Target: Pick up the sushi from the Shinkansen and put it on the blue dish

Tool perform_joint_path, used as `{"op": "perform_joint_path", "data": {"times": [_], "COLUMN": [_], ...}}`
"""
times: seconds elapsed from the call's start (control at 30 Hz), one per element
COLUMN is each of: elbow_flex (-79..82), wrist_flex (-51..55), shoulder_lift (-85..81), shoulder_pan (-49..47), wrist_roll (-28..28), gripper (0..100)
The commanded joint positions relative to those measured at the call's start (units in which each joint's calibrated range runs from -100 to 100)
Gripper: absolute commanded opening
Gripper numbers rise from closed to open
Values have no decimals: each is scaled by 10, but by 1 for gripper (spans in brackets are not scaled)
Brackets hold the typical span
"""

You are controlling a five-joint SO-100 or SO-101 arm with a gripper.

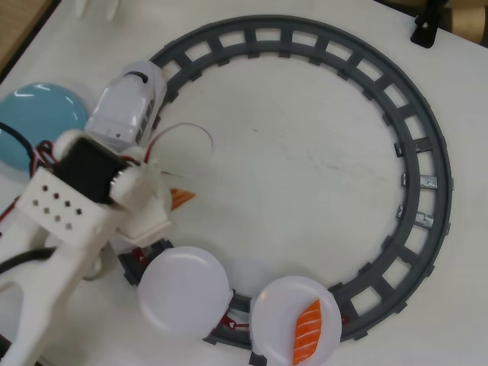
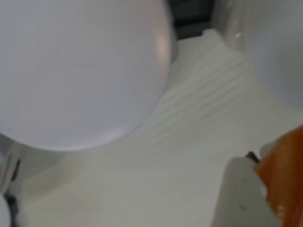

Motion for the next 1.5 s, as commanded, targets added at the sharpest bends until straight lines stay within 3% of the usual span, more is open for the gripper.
{"op": "perform_joint_path", "data": {"times": [0.0,0.2,0.43,0.97,1.47], "elbow_flex": [-30,-31,-63,-449,-487], "wrist_flex": [11,-6,-49,-21,-60], "shoulder_lift": [-32,-29,34,356,457], "shoulder_pan": [-75,-208,-300,-366,-384], "wrist_roll": [-26,-62,-96,-139,-149], "gripper": [8,8,8,8,8]}}
